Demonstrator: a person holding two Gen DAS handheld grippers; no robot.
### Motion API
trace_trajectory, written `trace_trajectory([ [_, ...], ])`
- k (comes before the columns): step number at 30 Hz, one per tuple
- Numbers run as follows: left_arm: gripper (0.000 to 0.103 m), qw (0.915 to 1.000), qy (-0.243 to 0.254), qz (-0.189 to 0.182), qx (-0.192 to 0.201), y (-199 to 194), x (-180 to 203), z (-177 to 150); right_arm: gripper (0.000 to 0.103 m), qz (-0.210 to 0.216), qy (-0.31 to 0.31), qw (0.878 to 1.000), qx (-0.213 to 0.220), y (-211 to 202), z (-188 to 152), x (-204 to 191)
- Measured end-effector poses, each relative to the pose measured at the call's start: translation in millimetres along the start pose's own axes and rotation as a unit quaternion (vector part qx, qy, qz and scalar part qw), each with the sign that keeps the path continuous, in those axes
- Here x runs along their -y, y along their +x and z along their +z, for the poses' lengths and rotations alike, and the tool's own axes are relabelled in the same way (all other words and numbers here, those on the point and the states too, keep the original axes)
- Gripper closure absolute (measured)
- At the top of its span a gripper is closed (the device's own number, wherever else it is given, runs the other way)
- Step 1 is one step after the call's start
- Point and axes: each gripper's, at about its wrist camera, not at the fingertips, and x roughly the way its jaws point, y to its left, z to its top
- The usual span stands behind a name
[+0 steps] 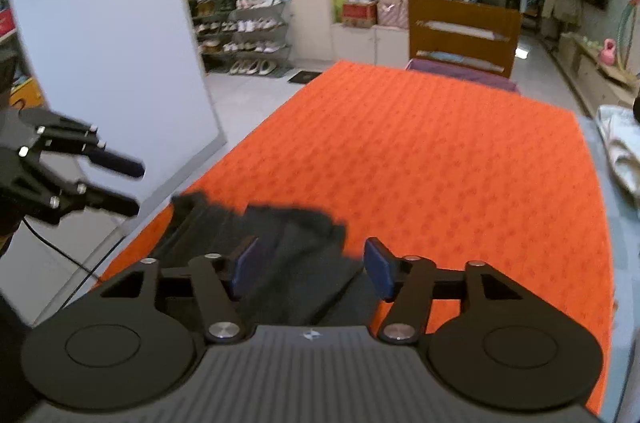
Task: Fold clothes
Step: 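Grasp the bundle with both tools and fold it over once more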
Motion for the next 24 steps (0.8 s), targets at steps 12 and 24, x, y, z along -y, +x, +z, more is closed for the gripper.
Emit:
trace_trajectory([
  [12,0.046,0.9973,-0.001,0.048,-0.056,28.2,40.0,-68.0,0.031,0.030,-0.055,0.996,-0.064,16.7,-67.1,-1.5],
  [24,0.083,0.9969,0.004,0.079,-0.003,34.1,32.6,-30.8,0.071,0.020,-0.090,0.996,-0.015,15.5,-41.6,-14.7],
])
